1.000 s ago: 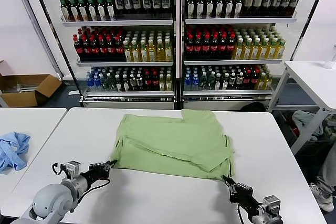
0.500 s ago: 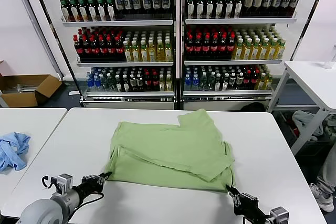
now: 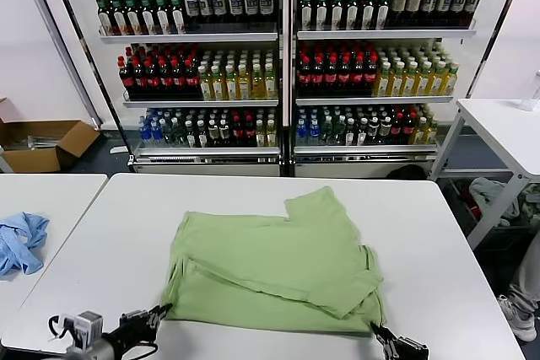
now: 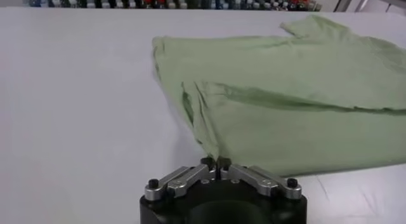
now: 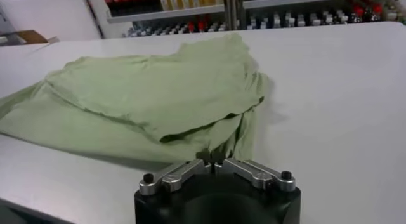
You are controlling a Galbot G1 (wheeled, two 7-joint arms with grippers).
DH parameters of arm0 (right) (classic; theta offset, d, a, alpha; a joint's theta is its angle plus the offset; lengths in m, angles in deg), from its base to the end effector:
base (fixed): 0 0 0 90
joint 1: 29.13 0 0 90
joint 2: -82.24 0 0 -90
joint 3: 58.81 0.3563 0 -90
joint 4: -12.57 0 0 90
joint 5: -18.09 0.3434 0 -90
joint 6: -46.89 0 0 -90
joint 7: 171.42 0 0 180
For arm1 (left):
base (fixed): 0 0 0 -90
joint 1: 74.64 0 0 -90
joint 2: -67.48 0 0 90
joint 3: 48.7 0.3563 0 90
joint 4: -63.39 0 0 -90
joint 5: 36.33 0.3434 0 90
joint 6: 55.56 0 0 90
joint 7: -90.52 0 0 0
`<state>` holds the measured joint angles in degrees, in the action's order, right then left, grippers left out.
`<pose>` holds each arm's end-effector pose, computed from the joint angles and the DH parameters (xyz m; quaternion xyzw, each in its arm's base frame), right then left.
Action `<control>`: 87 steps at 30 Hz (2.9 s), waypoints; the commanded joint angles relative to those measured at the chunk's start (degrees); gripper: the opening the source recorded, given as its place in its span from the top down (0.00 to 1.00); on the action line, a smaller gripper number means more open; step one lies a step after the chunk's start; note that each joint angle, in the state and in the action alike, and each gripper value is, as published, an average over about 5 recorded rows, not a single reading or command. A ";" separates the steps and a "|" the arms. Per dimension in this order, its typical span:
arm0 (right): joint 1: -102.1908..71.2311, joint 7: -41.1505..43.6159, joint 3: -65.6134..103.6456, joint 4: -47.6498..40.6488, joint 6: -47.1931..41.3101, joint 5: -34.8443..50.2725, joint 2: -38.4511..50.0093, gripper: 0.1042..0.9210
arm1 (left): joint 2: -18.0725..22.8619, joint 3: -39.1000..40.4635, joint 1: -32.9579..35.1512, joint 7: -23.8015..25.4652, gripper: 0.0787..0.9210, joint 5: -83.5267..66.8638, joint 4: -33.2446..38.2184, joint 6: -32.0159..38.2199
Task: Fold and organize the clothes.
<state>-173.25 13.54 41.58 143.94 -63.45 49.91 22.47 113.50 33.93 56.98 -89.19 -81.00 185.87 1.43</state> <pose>0.0770 -0.1053 -0.2572 0.1506 -0.9453 -0.0259 0.2883 0.1498 0.1461 -0.2640 -0.1537 -0.9089 0.0001 0.3878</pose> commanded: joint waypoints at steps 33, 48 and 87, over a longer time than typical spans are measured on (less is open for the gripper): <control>49.33 8.94 -6.53 -27.36 -12.46 7.07 8.16 0.12 | -3.12 18.59 -43.08 6.51 0.12 -3.50 -18.71 -0.05; 78.76 14.43 -29.40 -54.93 -8.97 1.06 2.13 0.12 | 0.92 36.89 -63.68 9.38 0.12 -0.46 -39.34 0.04; 86.66 13.06 -38.77 -70.51 -8.19 -1.17 -6.68 0.42 | 0.40 37.05 -60.81 12.76 0.23 0.05 -42.31 0.91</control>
<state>-87.12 26.62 4.00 75.61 -71.18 49.18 16.66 113.82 70.75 -4.45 -76.87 -80.79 143.43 2.65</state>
